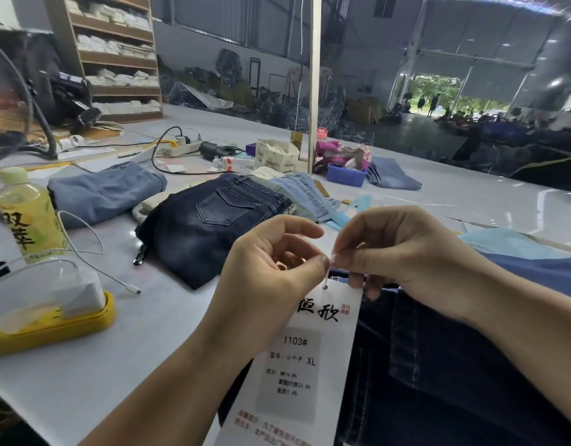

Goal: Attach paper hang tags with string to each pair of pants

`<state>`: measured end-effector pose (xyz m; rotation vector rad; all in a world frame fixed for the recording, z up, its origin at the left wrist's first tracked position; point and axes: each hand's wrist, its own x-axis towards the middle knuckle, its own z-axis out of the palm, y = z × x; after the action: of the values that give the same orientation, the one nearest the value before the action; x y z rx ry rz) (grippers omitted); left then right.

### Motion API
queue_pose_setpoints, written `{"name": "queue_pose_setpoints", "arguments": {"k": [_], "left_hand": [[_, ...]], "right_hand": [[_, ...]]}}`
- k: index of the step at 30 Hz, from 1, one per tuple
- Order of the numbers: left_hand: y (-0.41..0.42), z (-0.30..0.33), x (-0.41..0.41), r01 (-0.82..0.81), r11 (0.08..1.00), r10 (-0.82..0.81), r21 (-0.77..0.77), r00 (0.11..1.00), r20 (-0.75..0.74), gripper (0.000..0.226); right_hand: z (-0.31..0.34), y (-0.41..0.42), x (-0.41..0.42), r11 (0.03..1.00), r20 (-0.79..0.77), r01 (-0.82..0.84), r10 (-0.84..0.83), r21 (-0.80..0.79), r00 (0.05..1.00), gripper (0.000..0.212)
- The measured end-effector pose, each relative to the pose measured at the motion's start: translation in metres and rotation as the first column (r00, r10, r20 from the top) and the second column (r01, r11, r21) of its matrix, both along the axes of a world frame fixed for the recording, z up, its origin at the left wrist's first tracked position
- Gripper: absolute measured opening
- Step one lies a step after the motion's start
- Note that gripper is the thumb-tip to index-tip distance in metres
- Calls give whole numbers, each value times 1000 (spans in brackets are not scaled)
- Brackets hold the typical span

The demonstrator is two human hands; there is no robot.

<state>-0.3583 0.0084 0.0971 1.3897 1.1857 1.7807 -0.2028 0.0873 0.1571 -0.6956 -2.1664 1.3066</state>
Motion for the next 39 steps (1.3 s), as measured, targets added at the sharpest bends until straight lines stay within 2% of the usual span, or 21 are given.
{"name": "queue_pose_setpoints", "arguments": {"k": [8,21,26,28,30,32,34,39], "left_hand": [[1,-3,1,-15,1000,15,15,1000,14,22],[-1,-5,1,-43,998,46,42,995,-85,18],[3,1,-8,86,996,-88,-28,992,-89,23],[4,3,-13,182,980,-187,-77,980,-68,26],[7,4,-16,250,962,-254,-108,967,-26,30],[9,5,-17,296,948,-295,-116,955,26,34],[11,5,-18,319,941,-316,-117,948,42,33],[18,5,-22,348,927,-355,-138,934,-31,28]], "right_hand": [[-1,-1,-1,1000,0,-13,13,3,1000,13],[-5,1,-1,999,11,5,-6,43,1000,19],[-1,1,1,998,28,-47,48,-47,998,4],[1,1,3,994,56,-86,89,-67,994,8],[3,1,4,991,68,-114,119,-66,991,3],[2,1,4,990,66,-124,128,-62,990,12],[2,2,3,990,50,-118,122,-78,991,11],[-1,2,3,994,52,-100,102,-45,993,23]]}}
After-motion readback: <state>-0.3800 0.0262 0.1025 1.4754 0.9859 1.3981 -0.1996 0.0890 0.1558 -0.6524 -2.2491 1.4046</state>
